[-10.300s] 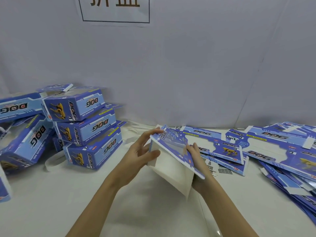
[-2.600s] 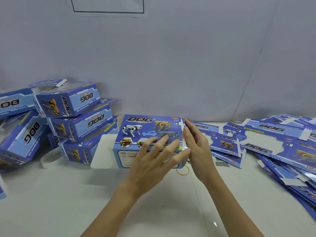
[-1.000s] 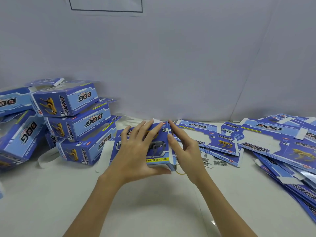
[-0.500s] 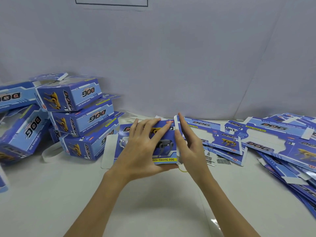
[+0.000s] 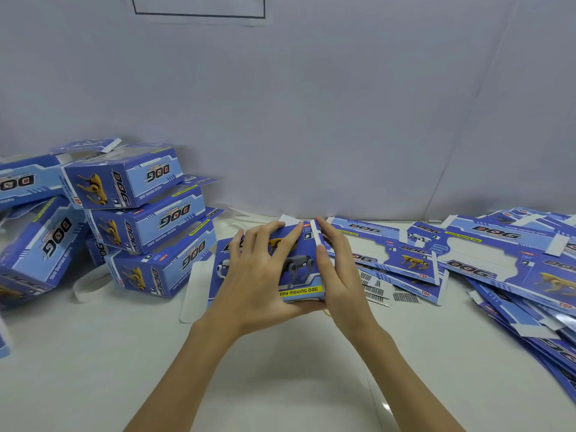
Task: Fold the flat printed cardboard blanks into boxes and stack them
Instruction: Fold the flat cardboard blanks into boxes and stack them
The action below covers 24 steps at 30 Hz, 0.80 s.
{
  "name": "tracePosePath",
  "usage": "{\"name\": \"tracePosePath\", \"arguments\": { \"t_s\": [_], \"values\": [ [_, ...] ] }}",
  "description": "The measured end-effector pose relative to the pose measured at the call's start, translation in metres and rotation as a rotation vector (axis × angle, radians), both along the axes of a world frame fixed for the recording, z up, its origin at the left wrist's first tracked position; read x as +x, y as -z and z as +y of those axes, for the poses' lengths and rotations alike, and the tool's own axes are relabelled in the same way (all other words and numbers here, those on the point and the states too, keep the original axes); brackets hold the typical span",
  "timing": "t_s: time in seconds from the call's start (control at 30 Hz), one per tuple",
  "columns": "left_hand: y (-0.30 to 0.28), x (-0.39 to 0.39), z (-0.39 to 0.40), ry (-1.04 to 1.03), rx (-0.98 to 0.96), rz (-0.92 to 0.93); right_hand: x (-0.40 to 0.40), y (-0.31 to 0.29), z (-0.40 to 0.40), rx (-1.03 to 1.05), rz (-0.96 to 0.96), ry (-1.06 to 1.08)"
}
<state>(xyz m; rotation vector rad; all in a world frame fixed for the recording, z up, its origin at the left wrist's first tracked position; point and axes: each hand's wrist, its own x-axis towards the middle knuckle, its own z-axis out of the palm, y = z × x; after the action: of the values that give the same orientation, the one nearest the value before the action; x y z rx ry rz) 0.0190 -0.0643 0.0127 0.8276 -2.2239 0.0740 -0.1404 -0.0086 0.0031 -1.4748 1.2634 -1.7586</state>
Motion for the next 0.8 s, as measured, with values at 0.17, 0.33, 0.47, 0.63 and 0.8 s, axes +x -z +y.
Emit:
{"name": "tracePosePath", "arguments": {
  "t_s": [0.17,0.33,0.47,0.63,0.8],
  "values": [
    [0.000,0.000,0.000,-0.004,0.028,-0.003,0.006,0.006,-0.004,-0.048,-0.068,0.044],
    [-0.003,0.001,0.002,-0.014,0.010,-0.022,0.005,0.005,-0.005,0.033,-0.039,0.020],
    [-0.004,-0.001,0.003,-0.014,-0.024,-0.018,0.008,0.000,0.000,0.045,-0.113,-0.063],
    [-0.001,0.000,0.001,0.002,-0.016,0.005,0.010,-0.003,0.005,0.111,-0.004,-0.123],
    [0.003,-0.002,0.000,0.008,-0.045,0.010,0.006,-0.004,0.004,0.153,0.178,-0.123]
  ]
}}
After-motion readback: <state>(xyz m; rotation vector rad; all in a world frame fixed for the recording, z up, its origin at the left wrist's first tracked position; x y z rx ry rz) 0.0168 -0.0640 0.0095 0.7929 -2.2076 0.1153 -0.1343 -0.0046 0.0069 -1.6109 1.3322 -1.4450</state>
